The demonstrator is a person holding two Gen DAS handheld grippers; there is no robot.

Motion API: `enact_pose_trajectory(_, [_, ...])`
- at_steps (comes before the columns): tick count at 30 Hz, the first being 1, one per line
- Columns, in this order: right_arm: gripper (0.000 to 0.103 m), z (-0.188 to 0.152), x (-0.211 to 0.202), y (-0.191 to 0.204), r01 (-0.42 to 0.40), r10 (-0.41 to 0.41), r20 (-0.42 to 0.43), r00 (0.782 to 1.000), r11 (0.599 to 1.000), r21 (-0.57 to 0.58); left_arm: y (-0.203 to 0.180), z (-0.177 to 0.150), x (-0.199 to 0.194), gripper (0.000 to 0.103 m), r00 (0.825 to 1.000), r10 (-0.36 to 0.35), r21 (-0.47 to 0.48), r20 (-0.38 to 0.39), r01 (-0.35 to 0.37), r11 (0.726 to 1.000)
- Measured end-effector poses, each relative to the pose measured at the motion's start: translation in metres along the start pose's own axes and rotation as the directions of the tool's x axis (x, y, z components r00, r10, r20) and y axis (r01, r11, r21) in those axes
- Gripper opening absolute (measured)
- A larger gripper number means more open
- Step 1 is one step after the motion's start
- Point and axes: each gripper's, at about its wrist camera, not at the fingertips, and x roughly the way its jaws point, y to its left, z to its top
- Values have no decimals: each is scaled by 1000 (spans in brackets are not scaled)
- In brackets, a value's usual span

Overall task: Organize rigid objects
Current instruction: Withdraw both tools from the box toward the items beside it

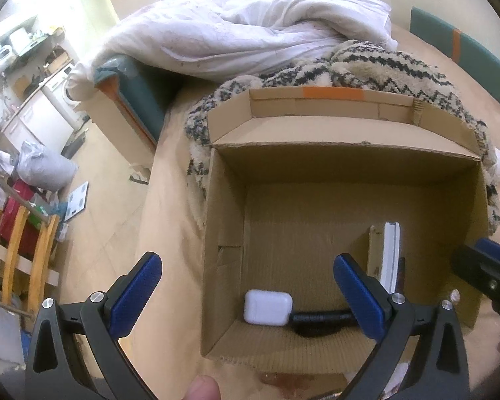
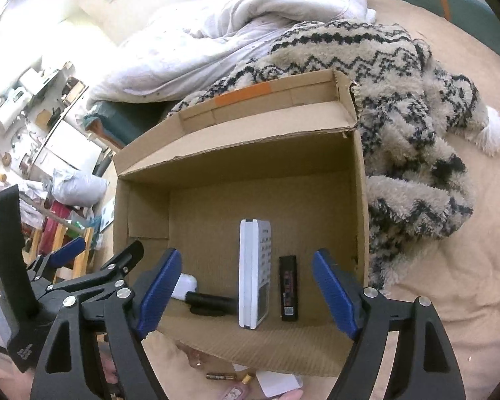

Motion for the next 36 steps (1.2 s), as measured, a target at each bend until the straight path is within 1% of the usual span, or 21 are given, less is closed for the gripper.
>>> enact_pose_trajectory(2, [86,-2,-3,1,0,0,5,1000,1000,-5,3,-1,-2,103,1000,-1,-7,-5,1,1000])
enact_pose_trajectory(3, [90,-2,-5,2,-1,1,7,1000,1000,-10,5,-3,-4,103,1000,0,-10,-7,0,1000])
enact_pose_trajectory(4, [97,-3,-6,4,-4,4,10,1000,1000,-15,6,-3,-4,103,1000,0,-11,-8,0,1000])
enact_pose_trajectory(6, [103,-4,-8,6,-5,6,17,1000,1000,-31,10,-5,-7,103,1000,0,-14,-8,0,1000])
enact_pose_trajectory(15, [103,-16,-23,14,-8,9,24,1000,998,-65,38,-18,-24,103,1000,-2,-36,5,2,999])
enact_pose_trajectory(23, [103,-36,-42,15,0,2,21,1000,997,-75,63,-43,-34,103,999,-34,-64,-8,34,997])
enact_pose_trajectory(29, [103,-61,-52,11,-23,24,16,1000,999,-28,74,-62,-41,103,999,-45,-65,-4,45,997])
enact_pose_trajectory(36, [103,-90,-55,12,0,0,-9,1000,1000,-16,79,-82,-37,103,997,-71,-86,-27,69,994])
